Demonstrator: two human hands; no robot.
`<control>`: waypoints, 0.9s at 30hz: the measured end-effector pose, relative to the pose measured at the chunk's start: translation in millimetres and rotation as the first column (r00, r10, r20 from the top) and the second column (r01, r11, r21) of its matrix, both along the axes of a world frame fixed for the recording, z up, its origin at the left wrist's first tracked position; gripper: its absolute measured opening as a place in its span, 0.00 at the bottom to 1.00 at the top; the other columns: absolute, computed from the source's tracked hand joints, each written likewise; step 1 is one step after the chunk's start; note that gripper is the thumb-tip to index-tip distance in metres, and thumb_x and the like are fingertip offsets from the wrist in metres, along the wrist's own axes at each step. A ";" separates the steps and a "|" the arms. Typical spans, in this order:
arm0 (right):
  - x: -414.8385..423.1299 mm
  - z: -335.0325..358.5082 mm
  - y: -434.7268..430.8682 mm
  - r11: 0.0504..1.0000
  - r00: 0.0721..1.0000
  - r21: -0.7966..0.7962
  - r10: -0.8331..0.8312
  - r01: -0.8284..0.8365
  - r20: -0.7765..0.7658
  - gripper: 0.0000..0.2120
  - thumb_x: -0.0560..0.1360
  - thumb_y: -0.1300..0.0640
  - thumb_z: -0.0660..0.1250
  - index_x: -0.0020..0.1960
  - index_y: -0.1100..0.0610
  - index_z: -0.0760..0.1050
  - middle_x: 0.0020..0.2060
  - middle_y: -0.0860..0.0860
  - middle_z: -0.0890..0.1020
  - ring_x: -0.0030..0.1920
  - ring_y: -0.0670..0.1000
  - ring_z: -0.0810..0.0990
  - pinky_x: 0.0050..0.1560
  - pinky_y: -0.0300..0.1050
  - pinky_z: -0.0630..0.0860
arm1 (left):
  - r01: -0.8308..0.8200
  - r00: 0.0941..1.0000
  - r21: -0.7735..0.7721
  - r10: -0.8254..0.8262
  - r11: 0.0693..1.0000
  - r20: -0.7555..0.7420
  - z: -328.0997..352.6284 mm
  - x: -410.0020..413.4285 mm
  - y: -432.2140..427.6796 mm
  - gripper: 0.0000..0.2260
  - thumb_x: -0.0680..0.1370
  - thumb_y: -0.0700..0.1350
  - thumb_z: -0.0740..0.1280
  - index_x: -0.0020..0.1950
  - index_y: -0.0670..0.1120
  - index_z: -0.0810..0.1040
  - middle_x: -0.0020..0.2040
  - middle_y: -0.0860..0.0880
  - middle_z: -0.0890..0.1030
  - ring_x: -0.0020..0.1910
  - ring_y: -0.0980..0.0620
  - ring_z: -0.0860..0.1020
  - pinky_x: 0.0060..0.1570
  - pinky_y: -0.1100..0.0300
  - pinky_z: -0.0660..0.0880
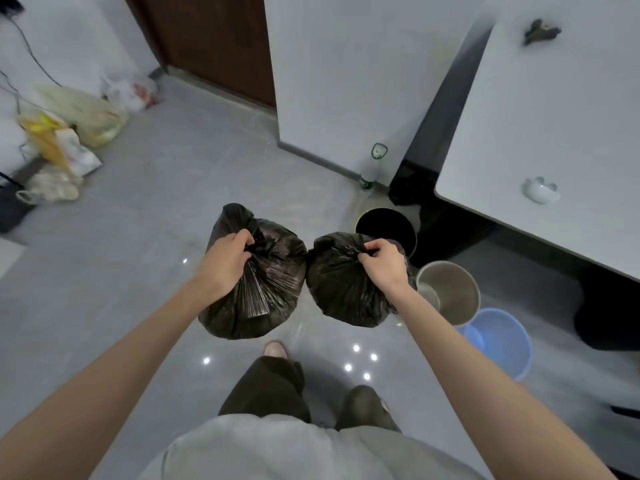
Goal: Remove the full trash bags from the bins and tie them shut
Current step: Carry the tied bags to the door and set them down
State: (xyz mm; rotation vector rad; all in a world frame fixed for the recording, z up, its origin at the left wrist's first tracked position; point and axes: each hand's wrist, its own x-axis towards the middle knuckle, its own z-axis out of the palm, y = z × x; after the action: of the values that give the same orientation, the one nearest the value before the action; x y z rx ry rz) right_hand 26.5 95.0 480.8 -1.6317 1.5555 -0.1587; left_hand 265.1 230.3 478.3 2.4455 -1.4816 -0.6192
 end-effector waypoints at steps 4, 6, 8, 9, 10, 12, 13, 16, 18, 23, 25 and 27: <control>73.4 8.1 -11.3 1.000 0.999 -0.006 -0.025 0.025 0.029 0.14 0.75 0.55 0.66 0.59 0.55 0.76 0.53 0.53 0.82 0.55 0.54 0.79 0.56 0.47 0.74 | -0.036 0.999 -0.007 0.036 0.999 -0.005 13.1 70.7 -7.7 0.10 0.79 0.40 0.61 0.60 0.42 0.71 0.58 0.42 0.77 0.57 0.43 0.75 0.54 0.53 0.70; 106.4 14.2 -22.0 0.999 0.998 -0.012 -0.032 0.033 0.046 0.14 0.75 0.55 0.66 0.60 0.55 0.75 0.54 0.53 0.81 0.56 0.54 0.79 0.56 0.47 0.74 | -0.038 0.999 -0.026 0.038 0.999 0.000 18.5 104.7 -18.4 0.09 0.79 0.40 0.61 0.59 0.42 0.71 0.58 0.42 0.77 0.56 0.43 0.75 0.53 0.53 0.70; 136.4 19.4 -35.7 0.999 0.997 -0.024 -0.040 0.041 0.069 0.14 0.75 0.56 0.66 0.60 0.56 0.75 0.53 0.54 0.81 0.55 0.54 0.78 0.57 0.47 0.73 | -0.047 0.999 -0.035 0.047 0.998 0.007 22.3 135.5 -33.3 0.10 0.79 0.40 0.61 0.60 0.42 0.71 0.58 0.42 0.77 0.57 0.42 0.75 0.53 0.53 0.70; 150.3 21.8 -43.7 0.999 0.996 -0.028 -0.044 0.046 0.078 0.14 0.75 0.56 0.66 0.60 0.56 0.75 0.53 0.54 0.81 0.54 0.53 0.78 0.55 0.46 0.73 | -0.048 0.999 -0.037 0.049 0.998 0.010 22.7 149.5 -42.1 0.10 0.79 0.40 0.61 0.60 0.42 0.71 0.58 0.42 0.77 0.57 0.42 0.75 0.53 0.52 0.70; 163.7 23.1 -52.7 0.998 0.995 -0.029 -0.049 0.052 0.082 0.14 0.75 0.56 0.66 0.60 0.57 0.76 0.52 0.54 0.81 0.53 0.53 0.78 0.54 0.44 0.72 | -0.048 0.999 -0.036 0.049 0.998 0.013 22.0 163.0 -52.2 0.10 0.79 0.40 0.61 0.60 0.42 0.71 0.58 0.42 0.77 0.57 0.42 0.75 0.54 0.52 0.70; 187.8 23.3 -72.7 0.998 0.995 -0.024 -0.062 0.064 0.081 0.14 0.75 0.56 0.66 0.60 0.57 0.75 0.52 0.54 0.81 0.52 0.53 0.78 0.50 0.41 0.70 | -0.046 0.999 -0.031 0.046 0.998 0.013 18.4 188.2 -73.7 0.10 0.79 0.40 0.62 0.60 0.43 0.71 0.58 0.42 0.77 0.57 0.42 0.75 0.54 0.51 0.71; 198.5 20.6 -83.6 0.997 0.994 -0.020 -0.071 0.073 0.080 0.14 0.75 0.56 0.66 0.60 0.57 0.76 0.52 0.55 0.81 0.53 0.53 0.78 0.50 0.41 0.70 | -0.043 0.999 -0.029 0.043 0.999 0.013 15.3 200.2 -85.1 0.09 0.79 0.41 0.62 0.59 0.43 0.71 0.57 0.42 0.77 0.56 0.42 0.75 0.54 0.51 0.72; 228.0 6.7 -120.2 0.994 0.992 -0.011 -0.106 0.107 0.074 0.15 0.75 0.57 0.66 0.61 0.57 0.76 0.55 0.55 0.81 0.56 0.55 0.79 0.53 0.43 0.71 | -0.023 0.999 -0.027 0.024 0.999 0.028 2.8 236.2 -124.2 0.09 0.79 0.41 0.62 0.58 0.43 0.72 0.57 0.42 0.78 0.55 0.42 0.76 0.53 0.50 0.73; 247.2 -4.7 -147.5 0.990 0.986 0.012 -0.144 0.144 0.078 0.15 0.76 0.57 0.67 0.62 0.58 0.76 0.56 0.56 0.81 0.56 0.55 0.79 0.54 0.43 0.72 | -0.003 1.000 -0.021 0.004 1.000 0.029 -5.4 259.1 -156.7 0.08 0.79 0.40 0.62 0.58 0.42 0.72 0.56 0.42 0.78 0.55 0.42 0.76 0.54 0.50 0.73; 294.4 -31.1 -216.3 0.970 0.972 0.086 -0.231 0.227 0.045 0.16 0.76 0.57 0.67 0.62 0.58 0.76 0.56 0.56 0.81 0.57 0.56 0.79 0.56 0.43 0.72 | 0.056 0.998 0.039 -0.056 0.998 0.003 -28.1 305.7 -244.6 0.08 0.78 0.40 0.62 0.58 0.43 0.72 0.56 0.42 0.78 0.54 0.42 0.76 0.53 0.50 0.74; 311.9 -37.7 -242.1 0.958 0.963 0.117 -0.267 0.262 0.032 0.16 0.76 0.58 0.67 0.62 0.58 0.76 0.56 0.57 0.81 0.58 0.56 0.79 0.54 0.41 0.71 | 0.085 0.996 0.078 -0.084 0.993 -0.014 -34.4 321.0 -276.4 0.08 0.79 0.41 0.62 0.58 0.44 0.72 0.57 0.43 0.78 0.54 0.42 0.76 0.53 0.50 0.74; 328.4 -41.3 -267.1 0.947 0.955 0.135 -0.297 0.293 0.011 0.16 0.75 0.57 0.67 0.62 0.58 0.76 0.56 0.57 0.81 0.57 0.56 0.79 0.56 0.43 0.72 | 0.102 0.995 0.104 -0.099 0.989 -0.032 -38.7 335.6 -306.0 0.08 0.79 0.42 0.61 0.58 0.44 0.72 0.57 0.44 0.77 0.54 0.42 0.76 0.53 0.51 0.73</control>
State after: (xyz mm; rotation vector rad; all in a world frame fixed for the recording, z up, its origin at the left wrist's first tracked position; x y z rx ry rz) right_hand 354.9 -172.1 439.5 -1.2820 1.7420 -0.2343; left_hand 600.7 -75.7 439.5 2.4412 -1.6086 -0.7663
